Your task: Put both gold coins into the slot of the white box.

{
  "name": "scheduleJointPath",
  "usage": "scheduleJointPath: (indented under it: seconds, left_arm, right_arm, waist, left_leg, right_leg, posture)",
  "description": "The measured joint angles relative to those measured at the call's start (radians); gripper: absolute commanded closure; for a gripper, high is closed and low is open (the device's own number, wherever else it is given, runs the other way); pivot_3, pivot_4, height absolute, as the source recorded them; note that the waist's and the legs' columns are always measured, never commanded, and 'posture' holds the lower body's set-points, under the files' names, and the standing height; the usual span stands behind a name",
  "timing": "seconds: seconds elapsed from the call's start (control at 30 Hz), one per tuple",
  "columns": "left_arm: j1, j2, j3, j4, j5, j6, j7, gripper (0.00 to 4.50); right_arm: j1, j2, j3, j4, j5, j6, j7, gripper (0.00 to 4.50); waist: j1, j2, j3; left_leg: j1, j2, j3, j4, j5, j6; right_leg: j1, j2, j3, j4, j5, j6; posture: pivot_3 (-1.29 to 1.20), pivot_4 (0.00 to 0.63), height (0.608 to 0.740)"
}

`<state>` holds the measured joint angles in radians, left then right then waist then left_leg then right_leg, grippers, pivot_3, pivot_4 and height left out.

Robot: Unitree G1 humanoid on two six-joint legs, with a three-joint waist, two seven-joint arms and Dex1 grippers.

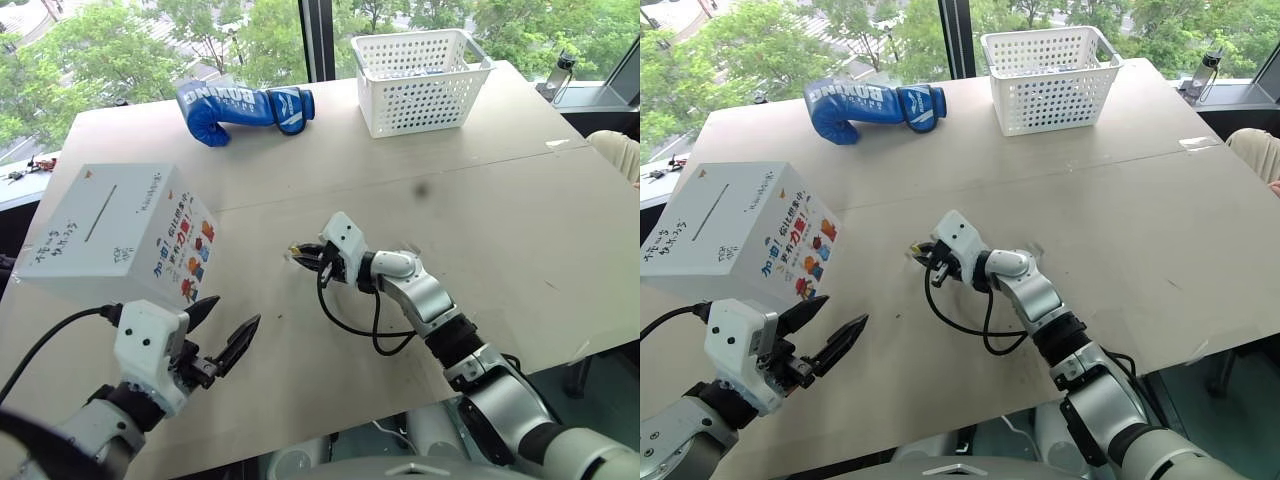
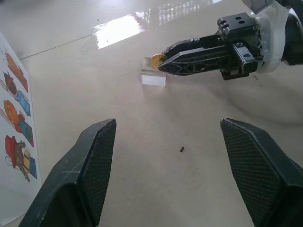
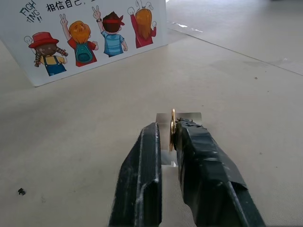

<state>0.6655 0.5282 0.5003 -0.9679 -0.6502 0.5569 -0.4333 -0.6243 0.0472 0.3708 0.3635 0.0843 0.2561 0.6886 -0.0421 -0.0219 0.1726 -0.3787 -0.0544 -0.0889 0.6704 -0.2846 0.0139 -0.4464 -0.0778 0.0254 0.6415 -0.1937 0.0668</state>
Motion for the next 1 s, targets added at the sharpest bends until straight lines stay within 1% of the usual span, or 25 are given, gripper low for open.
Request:
scheduleJointPath:
  seconds: [0.17, 0.23, 0.33, 0.47, 0.5, 0.57, 0.63, 0.7, 0.77, 0.83, 0.93, 0.97, 1.0]
  left_arm:
    - [-0.012, -0.012, 0.000, 0.008, -0.002, -0.004, -0.001, 0.92]
    - [-0.046, -0.037, -0.004, 0.025, -0.019, -0.006, 0.002, 0.92]
    - [-0.113, -0.084, -0.033, 0.050, -0.081, -0.008, 0.020, 0.92]
    - [-0.235, -0.194, -0.083, 0.063, -0.246, -0.024, 0.085, 0.92]
    - [-0.270, -0.227, -0.096, 0.072, -0.303, -0.039, 0.101, 0.92]
    - [-0.318, -0.287, -0.127, 0.086, -0.390, -0.066, 0.125, 0.92]
    - [-0.345, -0.319, -0.157, 0.094, -0.457, -0.088, 0.142, 0.92]
    - [-0.367, -0.352, -0.185, 0.100, -0.498, -0.112, 0.155, 0.92]
    - [-0.416, -0.405, -0.245, 0.119, -0.531, -0.138, 0.164, 0.92]
    - [-0.436, -0.408, -0.276, 0.120, -0.533, -0.150, 0.169, 0.92]
    - [-0.446, -0.407, -0.310, 0.129, -0.533, -0.158, 0.171, 1.68]
    - [-0.447, -0.407, -0.319, 0.134, -0.536, -0.160, 0.171, 2.09]
    - [-0.449, -0.407, -0.323, 0.136, -0.541, -0.162, 0.171, 2.39]
  right_arm:
    - [0.000, 0.001, -0.008, -0.001, 0.003, 0.003, 0.001, 4.46]
    - [0.001, 0.001, -0.026, -0.017, 0.023, 0.023, 0.005, 4.46]
    - [0.002, 0.010, -0.075, -0.090, 0.098, 0.103, 0.017, 4.46]
    - [0.004, 0.052, -0.201, -0.252, 0.351, 0.369, 0.038, 4.46]
    - [0.004, 0.066, -0.241, -0.299, 0.443, 0.458, 0.039, 4.46]
    - [0.003, 0.080, -0.300, -0.353, 0.578, 0.576, 0.037, 4.46]
    - [0.002, 0.084, -0.337, -0.391, 0.682, 0.667, 0.027, 4.46]
    - [0.002, 0.085, -0.367, -0.410, 0.764, 0.734, 0.012, 4.46]
    - [0.002, 0.086, -0.399, -0.430, 0.861, 0.797, -0.013, 4.46]
    - [0.002, 0.086, -0.402, -0.438, 0.907, 0.826, -0.031, 4.46]
    - [0.002, 0.086, -0.408, -0.443, 0.954, 0.847, -0.053, 4.50]
    - [0.002, 0.086, -0.408, -0.444, 0.968, 0.851, -0.061, 4.50]
    - [0.002, 0.086, -0.407, -0.444, 0.976, 0.853, -0.065, 4.50]
  waist:
    - [0.000, 0.000, 0.000]
    - [0.001, 0.000, 0.000]
    - [0.002, 0.000, 0.000]
    - [0.004, 0.000, 0.000]
    - [0.003, 0.000, 0.000]
    - [0.003, 0.000, 0.000]
    - [0.002, 0.000, 0.000]
    - [0.002, 0.000, 0.000]
    - [0.005, 0.000, 0.000]
    - [0.003, 0.000, 0.000]
    - [0.001, 0.000, 0.000]
    - [0.001, 0.000, 0.000]
    - [0.001, 0.000, 0.000]
  left_leg:
    - [0.000, 0.000, 0.000, 0.000, 0.000, 0.000]
    - [0.000, 0.000, 0.000, 0.000, 0.000, 0.000]
    - [0.000, 0.000, -0.001, 0.000, 0.000, 0.000]
    - [-0.001, 0.000, -0.002, 0.001, 0.000, 0.000]
    - [-0.001, 0.001, -0.002, 0.001, 0.000, 0.000]
    - [-0.001, 0.000, -0.002, 0.001, 0.000, 0.001]
    - [-0.001, 0.000, -0.001, 0.001, -0.001, 0.001]
    - [0.000, 0.000, -0.001, 0.001, 0.000, 0.001]
    - [-0.001, 0.000, -0.001, 0.001, 0.000, 0.001]
    - [-0.001, 0.000, -0.001, 0.001, 0.000, 0.001]
    - [0.000, 0.000, 0.000, 0.001, 0.000, 0.001]
    - [0.000, 0.000, 0.000, 0.001, 0.000, 0.001]
    - [-0.001, 0.000, 0.000, 0.001, 0.000, 0.001]
  right_leg:
    - [0.000, 0.000, 0.000, 0.000, 0.000, 0.000]
    - [0.000, 0.000, 0.000, 0.000, 0.000, 0.000]
    - [0.000, 0.000, -0.001, 0.000, 0.000, 0.000]
    - [0.000, -0.001, -0.001, 0.000, 0.000, 0.000]
    - [0.000, -0.001, -0.001, 0.000, 0.000, 0.000]
    - [0.000, -0.001, -0.001, 0.000, 0.000, 0.000]
    - [0.000, -0.001, -0.001, 0.000, 0.000, 0.000]
    - [0.000, -0.001, -0.001, 0.001, 0.000, 0.000]
    - [0.000, -0.001, -0.001, 0.001, 0.000, 0.000]
    - [0.000, -0.001, 0.000, 0.001, 0.000, 0.000]
    - [0.000, 0.000, 0.000, 0.001, 0.000, 0.000]
    - [0.000, 0.000, 0.000, 0.001, 0.000, 0.000]
    - [0.000, 0.000, 0.000, 0.001, 0.000, 0.000]
  posture:
    - [0.00, 0.150, 0.721]
    - [0.00, 0.150, 0.721]
    - [0.00, 0.150, 0.721]
    - [0.00, 0.150, 0.721]
    - [0.00, 0.150, 0.721]
    - [0.00, 0.150, 0.721]
    - [0.00, 0.150, 0.721]
    - [0.00, 0.150, 0.721]
    - [0.00, 0.150, 0.721]
    - [0.00, 0.150, 0.721]
    - [0.00, 0.150, 0.721]
    - [0.00, 0.150, 0.721]
    - [0.00, 0.150, 0.721]
